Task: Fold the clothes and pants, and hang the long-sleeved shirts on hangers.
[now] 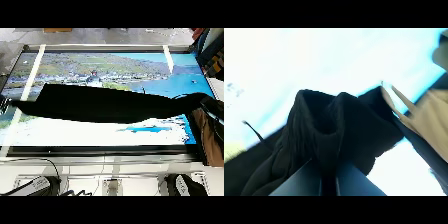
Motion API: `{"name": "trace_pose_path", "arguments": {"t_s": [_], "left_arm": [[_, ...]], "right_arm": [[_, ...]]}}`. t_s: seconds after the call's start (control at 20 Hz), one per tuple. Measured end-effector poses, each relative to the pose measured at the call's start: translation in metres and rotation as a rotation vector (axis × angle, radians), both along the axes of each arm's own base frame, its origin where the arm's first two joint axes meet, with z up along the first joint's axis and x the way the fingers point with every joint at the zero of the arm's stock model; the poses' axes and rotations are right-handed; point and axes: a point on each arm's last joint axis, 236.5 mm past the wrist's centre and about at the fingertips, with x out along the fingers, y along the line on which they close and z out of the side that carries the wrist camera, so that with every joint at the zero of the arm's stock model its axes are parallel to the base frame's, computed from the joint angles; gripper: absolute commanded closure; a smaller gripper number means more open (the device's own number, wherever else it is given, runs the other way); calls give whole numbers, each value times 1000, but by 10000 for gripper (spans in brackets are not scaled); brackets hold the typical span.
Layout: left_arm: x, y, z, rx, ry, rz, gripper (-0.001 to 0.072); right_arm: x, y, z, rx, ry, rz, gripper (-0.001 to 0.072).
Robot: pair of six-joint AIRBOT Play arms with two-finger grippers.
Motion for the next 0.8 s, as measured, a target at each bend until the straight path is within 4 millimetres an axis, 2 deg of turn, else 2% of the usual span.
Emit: {"name": "trace_pose_path", "arguments": {"t_s": [0.15,0.25,0.35,0.45,0.6,0.8], "left_arm": [[66,-17,4,-27,-25,-4,706],[103,-29,-4,-61,-31,-1,706],[132,-36,-18,-100,-29,17,705],[153,-42,-34,-135,-25,40,705],[172,-46,-55,-169,-23,75,703],[192,-42,-58,-185,-83,141,703]], "right_arm": [[37,-7,-12,79,-27,-60,693],[60,-18,-23,136,-41,-119,693],[79,-27,-40,200,-32,-171,693],[94,-34,-59,268,-18,-225,693],[111,-41,-86,355,11,-292,693],[128,-52,-96,406,-23,-356,693]]}}
